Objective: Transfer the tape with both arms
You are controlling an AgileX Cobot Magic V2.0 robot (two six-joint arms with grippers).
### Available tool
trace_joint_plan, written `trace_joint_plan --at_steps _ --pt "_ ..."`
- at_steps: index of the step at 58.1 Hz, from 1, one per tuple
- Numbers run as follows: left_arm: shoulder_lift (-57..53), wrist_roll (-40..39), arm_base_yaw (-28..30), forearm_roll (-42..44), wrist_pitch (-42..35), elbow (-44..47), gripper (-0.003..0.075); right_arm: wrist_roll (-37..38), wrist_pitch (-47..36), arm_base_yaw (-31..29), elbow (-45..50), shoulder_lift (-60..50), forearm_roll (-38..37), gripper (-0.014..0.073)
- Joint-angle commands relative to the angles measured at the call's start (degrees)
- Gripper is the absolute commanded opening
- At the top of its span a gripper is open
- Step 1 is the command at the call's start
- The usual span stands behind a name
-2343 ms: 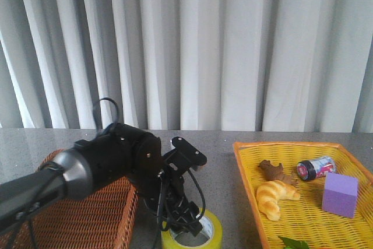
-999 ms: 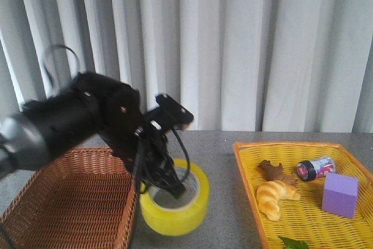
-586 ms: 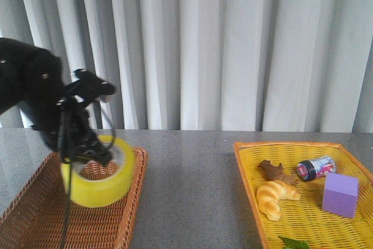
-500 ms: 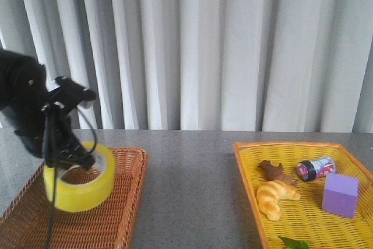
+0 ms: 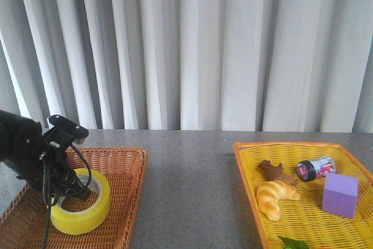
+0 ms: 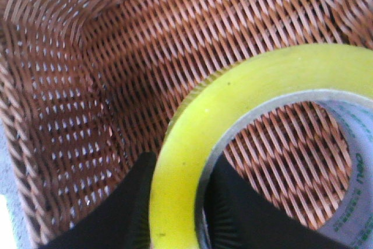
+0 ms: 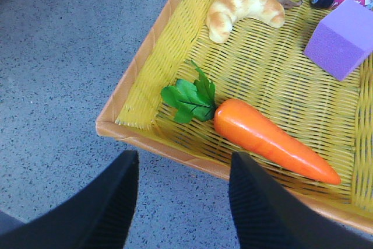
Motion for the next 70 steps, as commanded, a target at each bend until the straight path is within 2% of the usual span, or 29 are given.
trace_joint_plan --at_steps 1,18,23,29,40,47,70 --pt "-3.0 -0.8 0.0 -0.1 -7.2 -0.2 0.0067 0.0 -2.9 -0.4 -1.4 -0.4 -0.4 0.0361" --pt "0.2 -0.9 0.0 -0.2 -5.2 -0.4 0.0072 0.0 -2.9 -0.4 -1.4 -0.4 -0.4 0.0361" --pt "0.2 -0.8 0.0 -0.3 -4.0 -0.5 0.0098 0.0 -2.9 -0.4 -1.4 -0.4 -0.4 0.0361" --pt "0.1 -0.8 0.0 -0.3 -2.5 -0.5 0.0181 0.0 -2.9 -0.4 -1.4 -0.4 -0.4 0.0361" --pt "-2.4 -0.9 0.0 -0.6 -2.0 -0.5 0.0426 0.0 -2.9 -0.4 -1.4 -0.4 -0.4 0.0361" --pt "-6.2 -0.9 0.0 -0.6 -1.8 -0.5 0.0510 0.0 -2.8 -0.4 -1.4 -0.4 -0.4 0.0361" --pt "-25.8 -5.7 0.0 -0.7 6.0 1.6 0.0524 0.0 -2.8 -0.4 -1.4 -0.4 -0.4 0.0361"
